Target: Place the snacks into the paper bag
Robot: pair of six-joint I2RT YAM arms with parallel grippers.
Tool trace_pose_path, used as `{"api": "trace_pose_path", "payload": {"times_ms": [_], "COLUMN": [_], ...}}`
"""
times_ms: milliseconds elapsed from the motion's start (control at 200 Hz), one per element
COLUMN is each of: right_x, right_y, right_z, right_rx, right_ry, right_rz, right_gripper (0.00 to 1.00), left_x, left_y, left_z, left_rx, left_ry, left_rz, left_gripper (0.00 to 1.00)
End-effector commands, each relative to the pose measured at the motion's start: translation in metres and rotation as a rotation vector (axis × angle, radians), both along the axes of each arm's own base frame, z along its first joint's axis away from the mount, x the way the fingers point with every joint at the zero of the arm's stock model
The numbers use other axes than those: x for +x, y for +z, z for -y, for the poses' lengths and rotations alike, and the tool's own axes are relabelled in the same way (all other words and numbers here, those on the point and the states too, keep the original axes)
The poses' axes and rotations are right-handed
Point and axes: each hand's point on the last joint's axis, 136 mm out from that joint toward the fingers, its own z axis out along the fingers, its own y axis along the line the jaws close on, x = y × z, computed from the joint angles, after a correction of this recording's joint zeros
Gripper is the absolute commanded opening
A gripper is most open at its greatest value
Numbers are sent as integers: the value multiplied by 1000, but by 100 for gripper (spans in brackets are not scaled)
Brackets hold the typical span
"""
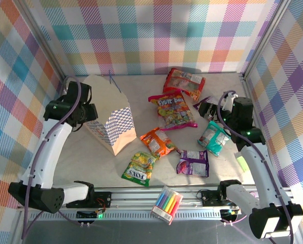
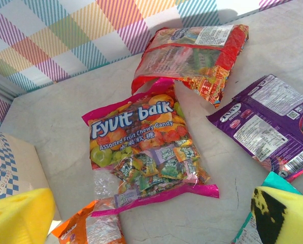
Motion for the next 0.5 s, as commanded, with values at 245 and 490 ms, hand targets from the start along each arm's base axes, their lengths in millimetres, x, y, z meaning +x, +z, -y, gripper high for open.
{"api": "trace_pose_path", "payload": {"times_ms": [245, 490], "right_x": [6, 10], "right_y": [-4, -11], "right_z": [-4, -4], "right_rx": [-16, -16], "right_ry": [19, 20], "right_rz": [7, -8], "right_gripper": [99, 99], "left_x": [3, 2], "left_y": [16, -2], "left_z": [8, 4], "left_rx": [-64, -28], "left_ry": [19, 38], "left_rz": [25, -58], "left_gripper": [55, 40]}}
